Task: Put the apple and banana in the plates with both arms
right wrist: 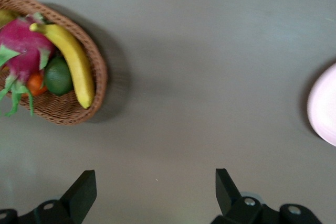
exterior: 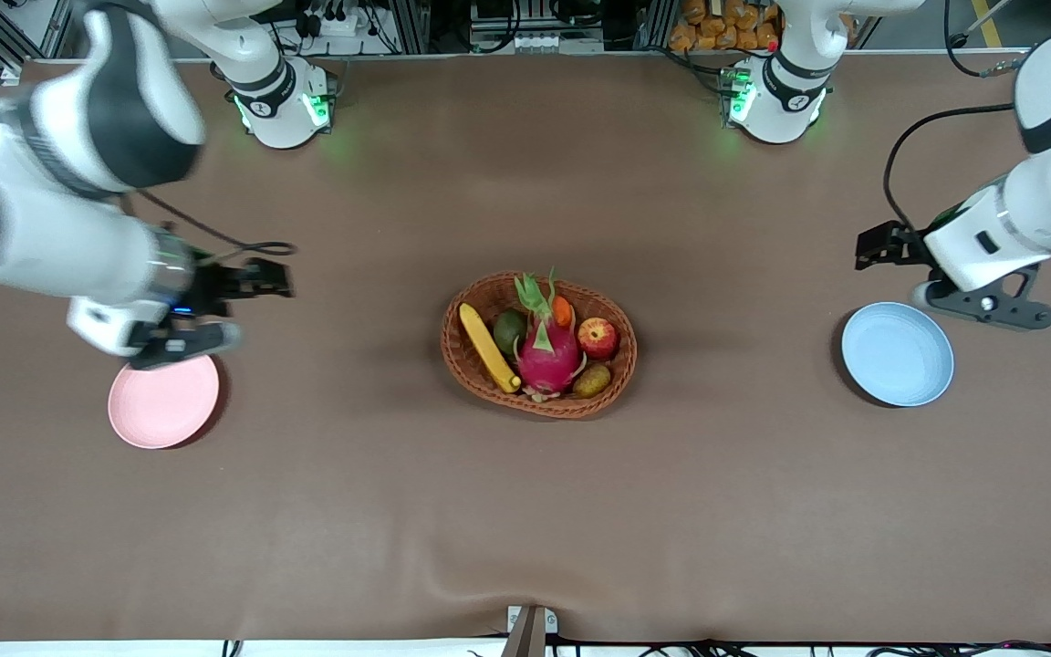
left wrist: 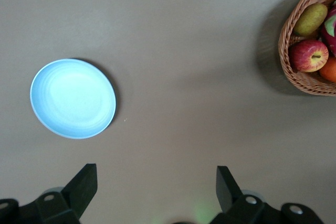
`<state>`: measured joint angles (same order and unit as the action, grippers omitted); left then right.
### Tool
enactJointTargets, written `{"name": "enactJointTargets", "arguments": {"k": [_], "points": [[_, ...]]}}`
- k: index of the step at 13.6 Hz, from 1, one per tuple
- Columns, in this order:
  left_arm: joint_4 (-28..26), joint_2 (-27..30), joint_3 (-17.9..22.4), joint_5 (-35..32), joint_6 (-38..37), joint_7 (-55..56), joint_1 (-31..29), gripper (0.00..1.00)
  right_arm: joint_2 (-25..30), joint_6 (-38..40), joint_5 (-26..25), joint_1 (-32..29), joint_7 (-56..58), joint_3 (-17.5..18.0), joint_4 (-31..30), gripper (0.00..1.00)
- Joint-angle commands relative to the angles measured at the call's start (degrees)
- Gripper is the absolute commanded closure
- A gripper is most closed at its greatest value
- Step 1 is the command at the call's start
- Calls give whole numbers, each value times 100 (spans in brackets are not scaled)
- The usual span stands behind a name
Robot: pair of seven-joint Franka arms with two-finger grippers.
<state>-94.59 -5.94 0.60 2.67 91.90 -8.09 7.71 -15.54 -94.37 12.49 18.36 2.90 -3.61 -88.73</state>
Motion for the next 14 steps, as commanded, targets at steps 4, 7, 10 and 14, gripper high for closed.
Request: {"name": "enactJointTargets", "arguments": {"k": [4,7,10,14], "points": [[-455,-39,-393,76,609,-307,-33,0,-195,-240,87,-192,106,-61,-100,0],[-577,-65,-508,85,732,-701,-42,0,-151,-196,60,-413,185,-78,-100,0],[-1113,-39,-517,427,1346,-1325,-42,0,-116,-125,-45,-526,202,-87,-100,0],[-1605,-74,-937,595,2145,-1678,-33,0,-124,-99,-72,-624,466,-87,-100,0]]}}
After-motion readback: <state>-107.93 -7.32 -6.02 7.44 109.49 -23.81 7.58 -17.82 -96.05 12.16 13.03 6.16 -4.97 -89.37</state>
